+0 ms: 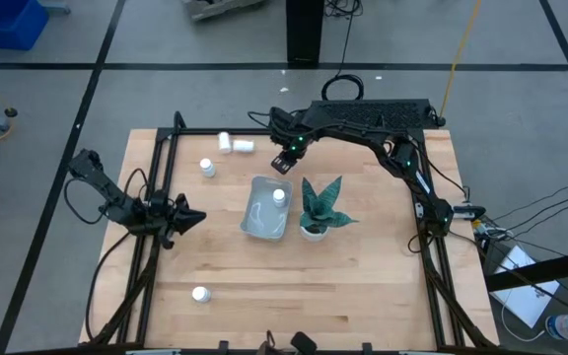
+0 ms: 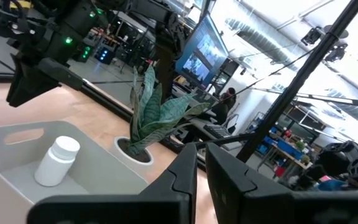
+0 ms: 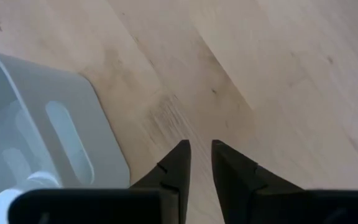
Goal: Pick and place pill bottles into a basket
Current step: Put the white pill bottle into the gray bin
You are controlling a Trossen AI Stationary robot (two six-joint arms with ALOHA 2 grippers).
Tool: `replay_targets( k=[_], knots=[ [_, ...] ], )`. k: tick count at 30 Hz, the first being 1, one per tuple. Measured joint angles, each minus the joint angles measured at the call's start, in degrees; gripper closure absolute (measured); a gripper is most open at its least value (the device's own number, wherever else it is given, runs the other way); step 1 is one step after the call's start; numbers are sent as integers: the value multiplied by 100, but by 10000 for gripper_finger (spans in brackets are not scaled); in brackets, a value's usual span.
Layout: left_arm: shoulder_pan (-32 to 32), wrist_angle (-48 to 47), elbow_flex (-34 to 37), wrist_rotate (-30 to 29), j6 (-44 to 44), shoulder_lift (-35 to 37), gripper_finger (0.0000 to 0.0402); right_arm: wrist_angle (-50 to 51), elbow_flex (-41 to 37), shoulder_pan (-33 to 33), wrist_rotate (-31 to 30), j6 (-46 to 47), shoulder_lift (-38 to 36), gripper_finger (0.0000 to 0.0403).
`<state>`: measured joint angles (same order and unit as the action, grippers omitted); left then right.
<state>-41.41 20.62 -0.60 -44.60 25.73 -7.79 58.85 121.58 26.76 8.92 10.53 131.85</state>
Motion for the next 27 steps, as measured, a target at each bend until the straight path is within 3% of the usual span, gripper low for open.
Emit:
replay_targets(
  k=[13,19,23,27],
  knots=[
    [0,0,0,-50,13,0,364,-425,0,-93,10,11,-99,292],
    [2,-61,0,-50,178,-2,364,-798,2,-582,12,-508,-646,276],
    [7,-252,0,51,-58,-11,364,-876,2,-1005,12,-298,-971,275],
    [5,165,0,285,633,-9,364,-884,2,-1429,-165,118,-1193,275]
  ],
)
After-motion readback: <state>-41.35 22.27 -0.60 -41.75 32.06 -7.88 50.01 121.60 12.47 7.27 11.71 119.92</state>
